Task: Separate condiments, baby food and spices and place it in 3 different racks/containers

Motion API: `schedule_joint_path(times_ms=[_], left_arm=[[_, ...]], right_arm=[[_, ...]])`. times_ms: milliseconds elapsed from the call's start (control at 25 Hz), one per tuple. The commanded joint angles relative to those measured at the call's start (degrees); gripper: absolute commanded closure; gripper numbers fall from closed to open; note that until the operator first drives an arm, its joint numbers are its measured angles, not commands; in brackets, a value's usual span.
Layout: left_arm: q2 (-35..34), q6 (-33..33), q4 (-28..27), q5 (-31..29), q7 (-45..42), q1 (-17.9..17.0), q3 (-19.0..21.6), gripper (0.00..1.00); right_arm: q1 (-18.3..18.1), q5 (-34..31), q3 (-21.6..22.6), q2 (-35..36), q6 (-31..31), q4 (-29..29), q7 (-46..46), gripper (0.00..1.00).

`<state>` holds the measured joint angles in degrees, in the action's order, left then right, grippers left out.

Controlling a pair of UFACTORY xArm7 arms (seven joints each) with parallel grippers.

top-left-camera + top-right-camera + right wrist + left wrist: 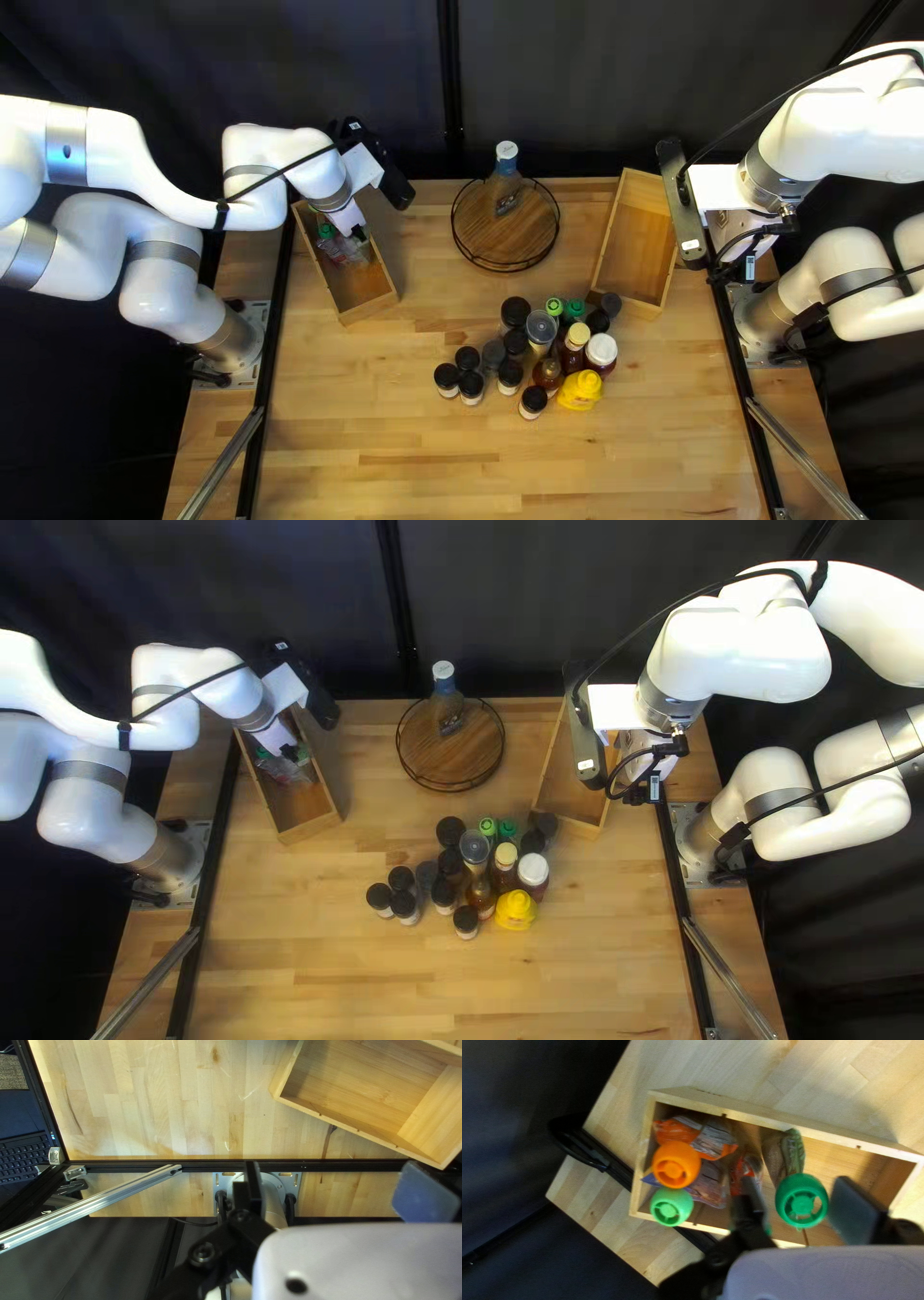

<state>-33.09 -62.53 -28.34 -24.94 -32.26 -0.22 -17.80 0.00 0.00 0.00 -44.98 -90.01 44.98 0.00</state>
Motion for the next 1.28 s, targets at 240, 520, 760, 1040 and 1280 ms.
schedule_joint_path(times_ms=[240, 520, 760, 1040, 1280], left_arm=[[2.3, -4.0, -12.4, 13.1, 11.3, -13.8, 2.0, 0.0], [4.9, -3.8, -25.1, 15.7, 21.7, -19.6, 1.7, 0.0], [2.5, -3.2, -30.8, 15.1, 27.5, -19.8, -0.1, 0.0], [-7.2, -5.5, -30.8, 13.1, 28.7, -17.2, -0.1, 0.0], [-14.2, -8.6, -29.5, 11.3, 27.4, -15.0, 3.2, 0.0]], right_arm=[[0.0, 0.0, 0.0, 0.0, 0.0, 0.0, 0.0, 0.0], [0.0, 0.0, 0.0, 0.0, 0.0, 0.0, 0.0, 0.0], [0.0, 0.0, 0.0, 0.0, 0.0, 0.0, 0.0, 0.0], [0.0, 0.0, 0.0, 0.0, 0.0, 0.0, 0.0, 0.0], [0.0, 0.0, 0.0, 0.0, 0.0, 0.0, 0.0, 0.0]])
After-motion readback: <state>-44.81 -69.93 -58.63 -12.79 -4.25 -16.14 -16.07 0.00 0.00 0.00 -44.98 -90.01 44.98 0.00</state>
